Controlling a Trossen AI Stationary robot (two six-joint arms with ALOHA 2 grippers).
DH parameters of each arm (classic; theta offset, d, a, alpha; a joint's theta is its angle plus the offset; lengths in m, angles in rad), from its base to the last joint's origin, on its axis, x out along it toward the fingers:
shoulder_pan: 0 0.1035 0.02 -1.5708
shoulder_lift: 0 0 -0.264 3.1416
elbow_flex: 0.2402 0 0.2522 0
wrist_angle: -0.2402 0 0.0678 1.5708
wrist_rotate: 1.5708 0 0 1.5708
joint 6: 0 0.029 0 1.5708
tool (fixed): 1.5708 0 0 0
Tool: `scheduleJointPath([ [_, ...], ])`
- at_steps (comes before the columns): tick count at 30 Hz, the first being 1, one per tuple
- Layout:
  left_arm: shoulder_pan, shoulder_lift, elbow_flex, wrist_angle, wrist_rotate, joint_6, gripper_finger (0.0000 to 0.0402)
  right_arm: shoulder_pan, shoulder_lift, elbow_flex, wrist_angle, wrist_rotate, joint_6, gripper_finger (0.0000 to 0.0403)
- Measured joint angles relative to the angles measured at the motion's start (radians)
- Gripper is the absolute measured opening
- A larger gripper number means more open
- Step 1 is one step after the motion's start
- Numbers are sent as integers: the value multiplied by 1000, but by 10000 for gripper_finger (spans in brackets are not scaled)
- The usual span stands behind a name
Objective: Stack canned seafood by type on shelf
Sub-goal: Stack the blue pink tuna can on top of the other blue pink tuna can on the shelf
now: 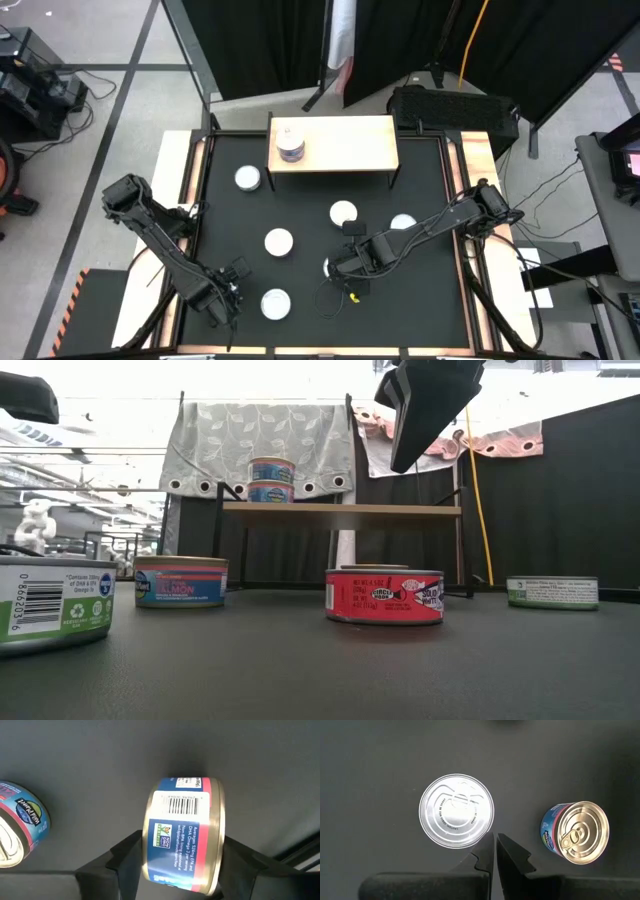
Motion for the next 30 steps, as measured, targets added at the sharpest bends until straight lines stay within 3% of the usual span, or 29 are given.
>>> scheduleJointPath([
  [8, 9, 2, 6, -11, -6, -133, 206, 0, 0, 0, 0, 0, 0, 13],
  [12, 26, 0, 50, -32, -66, -253, 205, 0, 0, 0, -1, 0, -5, 13],
  [19, 61, -121, 153, -49, -146, -438, 204, 0, -15, 0, -10, -3, -89, 13],
  [23, 102, -241, 258, -49, -219, -519, 204, 6, -37, 0, -41, -3, -145, 13],
  [26, 153, -331, 348, -23, -331, -543, 204, 22, -45, 0, -34, 1, -170, 13],
  [30, 224, -444, 426, 143, -491, -434, 204, 41, -45, 0, 47, -2, -216, 13],
])
